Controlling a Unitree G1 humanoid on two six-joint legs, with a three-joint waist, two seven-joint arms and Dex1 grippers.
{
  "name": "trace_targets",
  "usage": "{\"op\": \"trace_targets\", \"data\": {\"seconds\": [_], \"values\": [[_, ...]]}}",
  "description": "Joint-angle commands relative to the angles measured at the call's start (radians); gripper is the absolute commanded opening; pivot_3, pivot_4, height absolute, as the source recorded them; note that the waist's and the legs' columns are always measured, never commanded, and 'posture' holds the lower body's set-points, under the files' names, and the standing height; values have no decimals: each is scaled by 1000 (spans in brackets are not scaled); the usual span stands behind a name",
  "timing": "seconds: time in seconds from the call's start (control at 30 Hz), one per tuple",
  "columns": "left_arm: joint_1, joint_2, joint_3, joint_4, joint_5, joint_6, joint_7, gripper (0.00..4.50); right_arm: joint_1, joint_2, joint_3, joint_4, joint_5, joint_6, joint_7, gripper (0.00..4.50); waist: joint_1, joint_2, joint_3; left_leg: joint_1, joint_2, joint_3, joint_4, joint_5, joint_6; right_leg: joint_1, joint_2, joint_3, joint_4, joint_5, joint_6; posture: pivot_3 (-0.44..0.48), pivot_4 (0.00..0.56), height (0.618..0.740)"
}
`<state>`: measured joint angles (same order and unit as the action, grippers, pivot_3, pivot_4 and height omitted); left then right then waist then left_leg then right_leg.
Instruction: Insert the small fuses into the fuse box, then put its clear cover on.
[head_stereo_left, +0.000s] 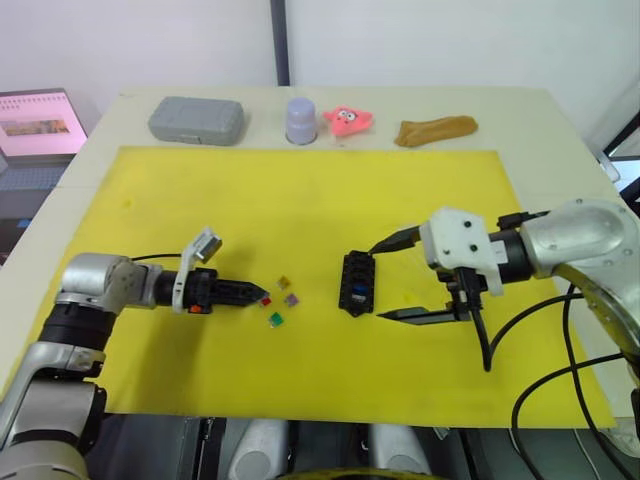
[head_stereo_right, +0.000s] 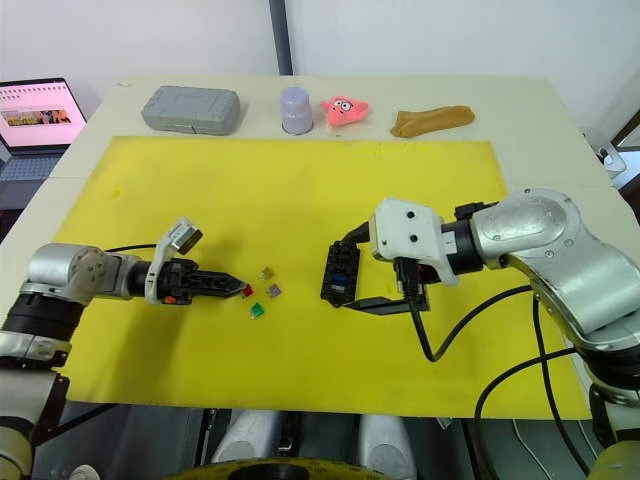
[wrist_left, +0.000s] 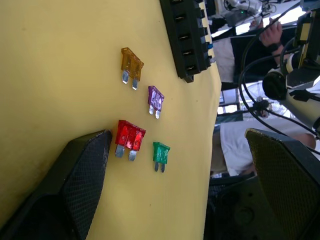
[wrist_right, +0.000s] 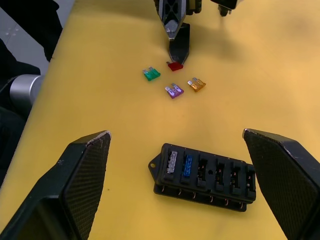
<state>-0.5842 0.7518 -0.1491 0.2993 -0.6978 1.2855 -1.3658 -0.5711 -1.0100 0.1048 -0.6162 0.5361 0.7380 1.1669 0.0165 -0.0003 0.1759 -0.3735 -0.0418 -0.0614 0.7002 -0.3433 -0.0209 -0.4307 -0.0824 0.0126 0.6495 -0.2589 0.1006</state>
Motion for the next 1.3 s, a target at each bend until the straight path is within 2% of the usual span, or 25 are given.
{"op": "trace_targets", "data": {"seconds": [0.03,0.1,0.13,0.23,0.47,0.5,0.53,0.63,0.8,0.83,1.07,1.3], "values": [[3,-27,-34,-24,10,-13,12,4500,-16,-11,-4,-32,7,3,-3,4462,0,0,0,0,0,0,0,0,0,0,0,0,0,0,0,0,150,740],[6,-27,-41,-26,21,-26,12,4500,-16,-11,-3,-34,6,5,-4,4462,-1,0,0,0,0,0,0,0,0,0,0,0,0,0,0,0,150,740],[9,-25,-48,-25,31,-38,11,3953,-16,-10,-2,-35,5,7,-5,4500,-1,0,0,0,0,0,0,0,0,0,0,0,0,0,0,0,150,740],[17,-18,-69,-8,64,-76,8,2754,-18,-9,1,-35,0,9,-9,4500,-4,0,0,0,0,0,0,0,0,0,0,0,0,0,0,0,150,740],[29,-6,-82,28,101,-121,-8,2754,-16,-9,0,-34,-3,7,-16,4500,-5,0,0,0,0,0,0,0,0,0,0,0,0,0,0,0,150,740],[29,-7,-82,31,102,-124,-9,2168,-17,-10,0,-33,-3,7,-16,4500,-6,0,0,0,0,0,0,0,0,0,0,0,0,0,0,0,150,740],[30,-8,-81,34,105,-126,-9,1887,-17,-10,0,-32,-4,6,-17,4500,-7,0,0,0,0,0,0,0,0,-1,0,0,0,0,0,0,150,740],[42,-2,-83,25,112,-137,-16,391,-19,-8,0,-30,-3,6,-17,4500,-10,0,0,0,1,0,-1,0,0,-1,1,0,0,0,0,0,150,740],[53,0,-75,20,119,-142,-11,391,-25,-6,6,-27,-7,4,-16,4500,-12,0,0,1,1,0,-1,0,0,-1,1,0,0,0,0,0,150,740],[55,1,-74,21,120,-144,-11,177,-27,-5,7,-26,-7,4,-16,4500,-13,0,0,1,1,0,-1,0,0,-1,1,0,0,0,0,0,150,740],[68,15,-65,20,122,-157,-9,177,-35,0,16,-23,-8,8,-20,4500,-14,0,0,1,2,0,-1,0,0,-1,1,0,0,0,0,0,150,740],[93,40,25,-37,81,-174,-5,177,-36,8,21,-21,-1,16,-37,4500,-27,0,0,1,2,0,-1,0,0,-1,2,0,0,0,0,0,150,740]]}}
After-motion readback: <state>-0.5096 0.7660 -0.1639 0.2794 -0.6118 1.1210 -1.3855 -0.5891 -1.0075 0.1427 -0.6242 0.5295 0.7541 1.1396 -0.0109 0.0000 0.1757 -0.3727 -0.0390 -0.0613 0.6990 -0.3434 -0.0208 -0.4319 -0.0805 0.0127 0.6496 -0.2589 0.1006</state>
